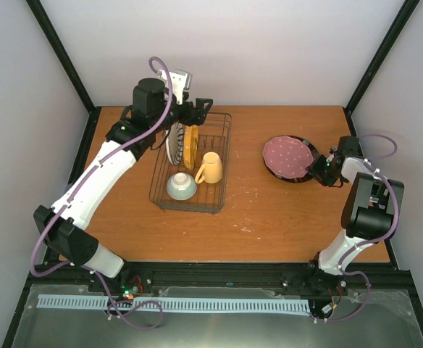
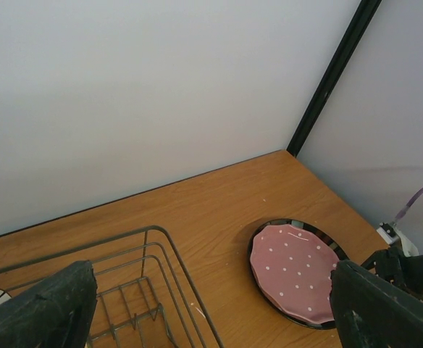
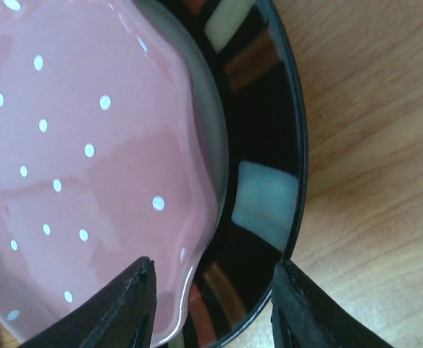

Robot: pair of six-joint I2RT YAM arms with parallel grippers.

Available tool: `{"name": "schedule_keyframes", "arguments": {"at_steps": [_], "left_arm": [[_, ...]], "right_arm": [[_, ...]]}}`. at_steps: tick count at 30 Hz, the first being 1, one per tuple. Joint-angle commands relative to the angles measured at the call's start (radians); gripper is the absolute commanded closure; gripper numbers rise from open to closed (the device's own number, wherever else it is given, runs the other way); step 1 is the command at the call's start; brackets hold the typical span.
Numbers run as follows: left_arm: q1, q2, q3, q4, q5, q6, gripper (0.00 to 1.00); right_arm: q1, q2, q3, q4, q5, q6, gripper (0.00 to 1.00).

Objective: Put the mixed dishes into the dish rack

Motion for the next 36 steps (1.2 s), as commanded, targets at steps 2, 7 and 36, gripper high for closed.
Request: {"name": "schedule_keyframes", "arguments": {"at_steps": [2, 7, 36], "left_arm": [[0.008, 0.007, 0.011, 0.014, -0.019, 0.027, 0.12], [0.009, 0.002, 0.012, 0.010, -0.033, 0.029, 0.12], [0.009, -0.024, -0.006, 0.007, -0.050, 0.031, 0.13]], "right_arm": [[0.016, 0.043, 0.068, 0.014, 0.009, -0.008, 0.56], [0.038, 0.064, 0.108, 0.010, 0.003, 0.002, 0.56], [0.079, -0.005, 0.100, -0.048, 0.100, -0.020, 0.56]]}}
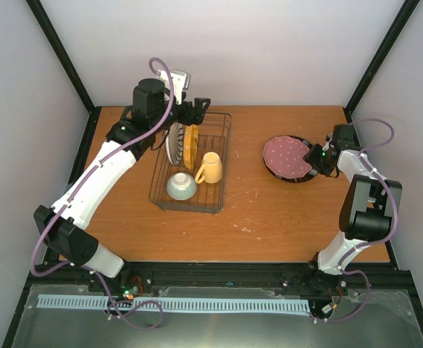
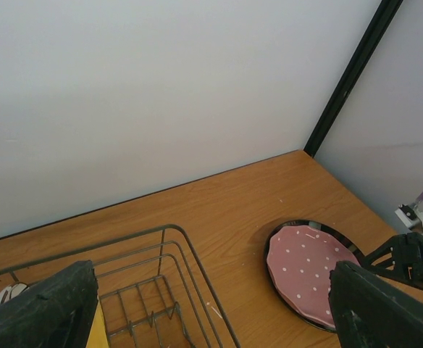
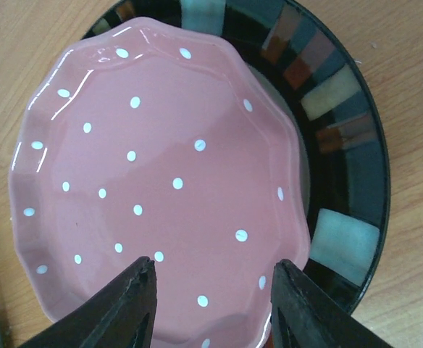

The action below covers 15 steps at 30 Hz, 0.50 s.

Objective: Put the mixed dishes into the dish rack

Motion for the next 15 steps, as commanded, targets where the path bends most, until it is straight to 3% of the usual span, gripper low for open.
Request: {"name": "schedule_keyframes", "arguments": {"at_steps": [1, 15], "left_arm": [[0.006, -0.024, -0.003, 0.008, -0.004, 0.013, 0.12], [0.007, -0.021, -0.009, 0.009, -0.016, 0.018, 0.12]], "right_arm": [[0.002, 0.005, -0.020, -0.021, 0.032, -0.015, 0.56], [0.002, 0.045, -0.049, 0.006, 0.023, -0.010, 0.56]]}}
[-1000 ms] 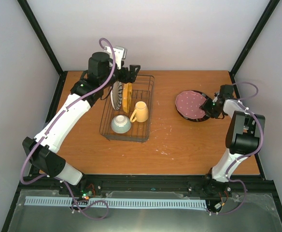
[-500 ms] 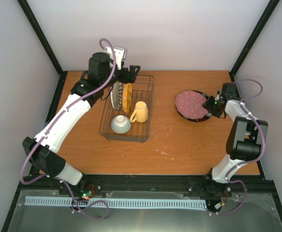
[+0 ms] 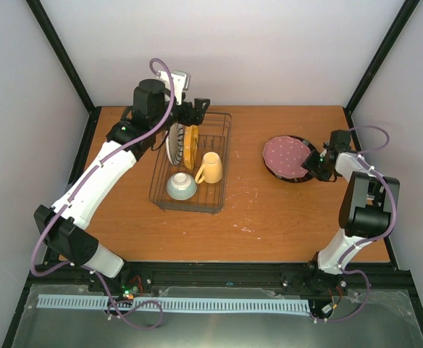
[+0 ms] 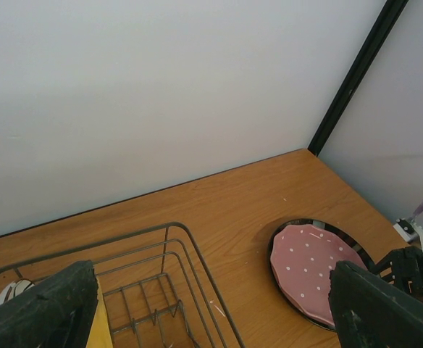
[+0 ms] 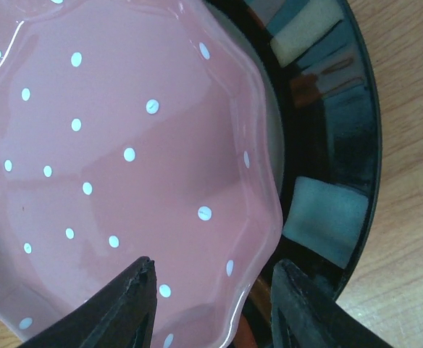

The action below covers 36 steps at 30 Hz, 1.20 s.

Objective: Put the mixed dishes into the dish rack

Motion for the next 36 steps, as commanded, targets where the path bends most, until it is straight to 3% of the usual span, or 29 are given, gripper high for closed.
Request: {"name": "schedule_keyframes", "arguments": {"at_steps": [1, 18, 29, 36], "left_arm": [[0.007, -0.020, -0.001, 0.009, -0.007, 0.018, 0.13], [0.007, -0.014, -0.009, 0.008, -0.023, 0.020, 0.13], [0.007, -0.015, -0.004, 0.002, -0.039, 0.027, 0.13], [0.007, 0.004, -0.003, 0.003, -0.018, 0.023, 0.14]], "right_arm": [[0.002, 0.022, -0.003, 0.008, 0.014, -0.011, 0.56], [0.020, 0.126, -0.022, 0.056, 0.002, -0.006, 0.60], [0.038, 0.155, -0.026, 0.078, -0.025, 0.001, 0.97], [0.040, 0.113, -0.047, 0.103, -0.054, 0.015, 0.97]]}}
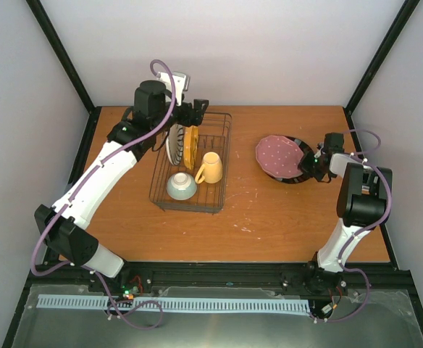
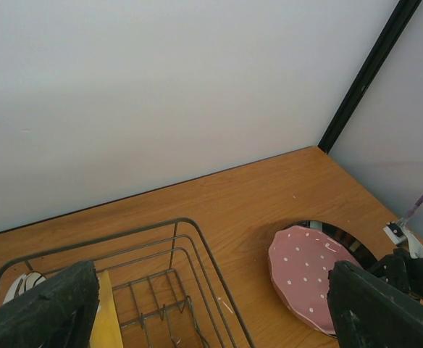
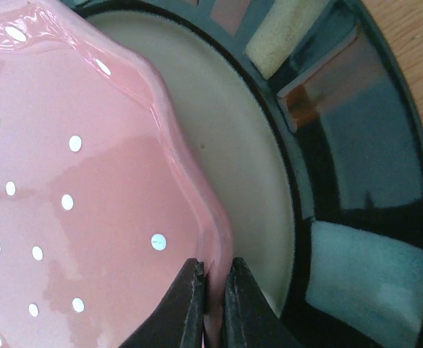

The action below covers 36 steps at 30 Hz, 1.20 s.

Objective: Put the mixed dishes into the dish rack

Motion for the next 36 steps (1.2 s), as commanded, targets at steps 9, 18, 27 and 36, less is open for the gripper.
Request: {"name": "schedule_keyframes", "arguments": {"at_steps": [9, 18, 27, 36], "left_arm": [[0.007, 0.093, 0.016, 0.000, 0.164, -0.013, 0.13], [0.007, 0.223, 0.106, -0.072, 0.333, -0.053, 0.14], [0.007, 0.358, 0.213, -0.180, 0.511, -0.108, 0.27], [0.002, 0.419, 0.219, -0.162, 0.625, -0.157, 0.31]], "right_arm": [[0.015, -0.163, -0.089, 0.079, -0.167, 0.077, 0.97], [0.013, -0.253, -0.127, 0.181, -0.324, 0.169, 0.97], [0.015, -0.332, -0.148, 0.232, -0.387, 0.209, 0.97], [0.022, -0.422, -0.123, 0.202, -0.414, 0.212, 0.97]]}}
